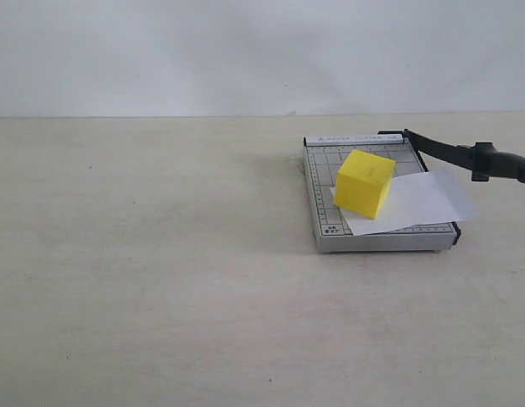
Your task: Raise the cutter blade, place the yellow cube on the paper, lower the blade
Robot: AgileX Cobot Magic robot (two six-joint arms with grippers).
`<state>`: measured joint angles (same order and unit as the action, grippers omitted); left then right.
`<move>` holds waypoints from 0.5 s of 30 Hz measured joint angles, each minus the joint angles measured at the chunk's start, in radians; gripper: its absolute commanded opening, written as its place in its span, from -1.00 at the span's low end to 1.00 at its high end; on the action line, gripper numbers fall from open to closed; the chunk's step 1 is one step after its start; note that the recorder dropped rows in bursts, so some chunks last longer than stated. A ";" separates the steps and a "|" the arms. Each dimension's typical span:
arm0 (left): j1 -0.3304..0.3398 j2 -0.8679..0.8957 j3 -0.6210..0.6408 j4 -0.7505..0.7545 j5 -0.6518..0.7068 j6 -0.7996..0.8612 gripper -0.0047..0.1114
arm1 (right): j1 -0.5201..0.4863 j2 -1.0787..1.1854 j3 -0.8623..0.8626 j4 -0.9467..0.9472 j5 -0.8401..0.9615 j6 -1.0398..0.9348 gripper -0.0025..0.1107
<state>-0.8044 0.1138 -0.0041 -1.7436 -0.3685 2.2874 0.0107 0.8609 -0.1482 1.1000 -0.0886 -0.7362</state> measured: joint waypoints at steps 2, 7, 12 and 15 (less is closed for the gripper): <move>0.070 -0.032 0.000 0.000 -0.002 0.000 -0.84 | 0.000 0.000 0.000 0.000 -0.004 0.000 -0.96; 0.220 -0.053 0.000 0.000 -0.002 0.000 -0.84 | 0.000 0.000 0.000 0.000 -0.010 0.000 -0.96; 0.346 -0.053 0.000 0.000 -0.002 0.000 -0.84 | 0.000 0.000 0.000 0.000 -0.010 0.000 -0.96; 0.438 -0.053 0.000 0.000 -0.002 0.000 -0.84 | 0.000 0.000 0.000 0.000 -0.010 0.000 -0.96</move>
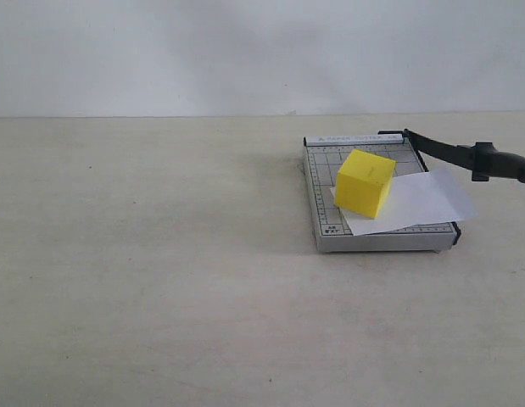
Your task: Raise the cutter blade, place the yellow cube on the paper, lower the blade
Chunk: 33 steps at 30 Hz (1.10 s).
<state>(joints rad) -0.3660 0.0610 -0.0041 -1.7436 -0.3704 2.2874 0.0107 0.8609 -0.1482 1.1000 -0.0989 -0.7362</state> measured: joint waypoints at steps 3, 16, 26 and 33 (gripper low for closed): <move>0.089 0.000 0.000 0.000 0.000 0.000 -0.84 | 0.000 0.000 0.000 0.000 0.000 0.000 -0.96; 0.237 0.000 0.000 0.000 0.000 0.000 -0.84 | 0.000 0.000 0.000 0.000 0.000 0.002 -0.96; 0.237 0.000 0.000 0.000 0.000 0.000 -0.84 | 0.000 0.000 -0.008 0.000 0.044 0.002 -0.83; 0.237 0.000 0.000 0.000 0.000 0.000 -0.84 | 0.000 0.000 -0.345 -0.012 0.252 -0.211 0.33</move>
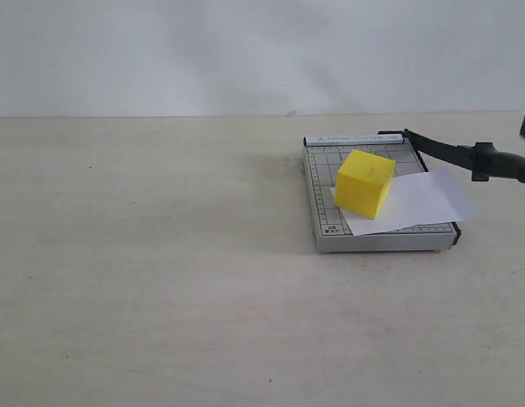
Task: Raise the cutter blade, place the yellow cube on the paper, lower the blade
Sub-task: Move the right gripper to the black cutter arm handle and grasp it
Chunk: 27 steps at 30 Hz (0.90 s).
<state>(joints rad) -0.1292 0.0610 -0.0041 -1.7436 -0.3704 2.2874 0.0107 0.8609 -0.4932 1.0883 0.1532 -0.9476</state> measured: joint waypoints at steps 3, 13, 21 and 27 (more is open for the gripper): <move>0.000 0.000 0.000 0.000 0.000 0.000 -0.84 | 0.000 0.032 -0.110 -0.057 0.028 -0.001 0.33; 0.000 -0.034 0.000 0.000 0.000 0.000 -0.84 | 0.000 0.418 -0.557 -0.889 0.530 0.729 0.33; 0.000 -0.036 0.000 0.000 0.024 0.002 -0.84 | 0.000 0.483 -0.598 -0.836 0.737 0.756 0.33; 0.000 -0.036 0.002 0.148 0.206 0.130 -0.84 | 0.000 0.522 -0.598 -0.836 0.738 0.747 0.33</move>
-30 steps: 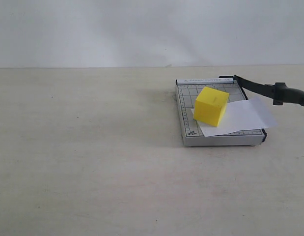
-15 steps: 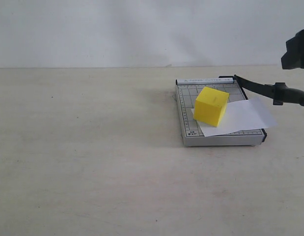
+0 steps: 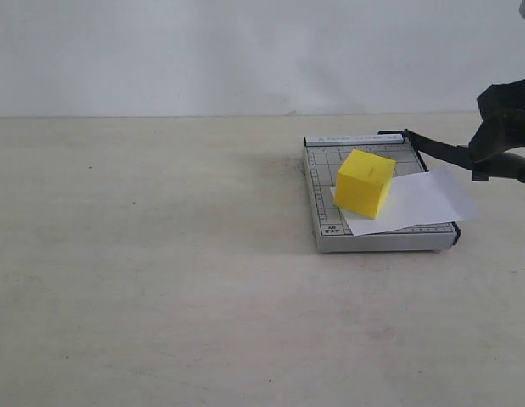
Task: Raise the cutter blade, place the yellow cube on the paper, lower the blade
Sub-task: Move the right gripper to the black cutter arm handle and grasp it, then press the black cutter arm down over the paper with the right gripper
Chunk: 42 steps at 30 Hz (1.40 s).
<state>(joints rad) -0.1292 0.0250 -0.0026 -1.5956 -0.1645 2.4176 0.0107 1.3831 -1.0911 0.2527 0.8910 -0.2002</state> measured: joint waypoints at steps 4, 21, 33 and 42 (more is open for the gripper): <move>0.000 0.000 0.000 0.043 0.045 0.027 -0.84 | 0.000 0.026 0.000 0.000 -0.003 -0.004 0.27; 0.000 0.000 0.000 1.131 0.238 -1.285 -0.84 | 0.000 0.083 -0.001 -0.008 0.004 -0.008 -0.18; 0.000 0.000 0.005 1.469 0.494 -1.671 -0.84 | -0.002 0.085 -0.001 -0.063 -0.003 -0.003 -0.96; 0.000 0.000 0.005 1.473 0.483 -1.700 -0.84 | -0.002 0.080 0.098 -0.052 -0.078 -0.004 -0.96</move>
<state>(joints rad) -0.1292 0.0250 0.0023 -0.1228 0.3184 0.7173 0.0089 1.4627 -0.9931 0.2010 0.8131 -0.2045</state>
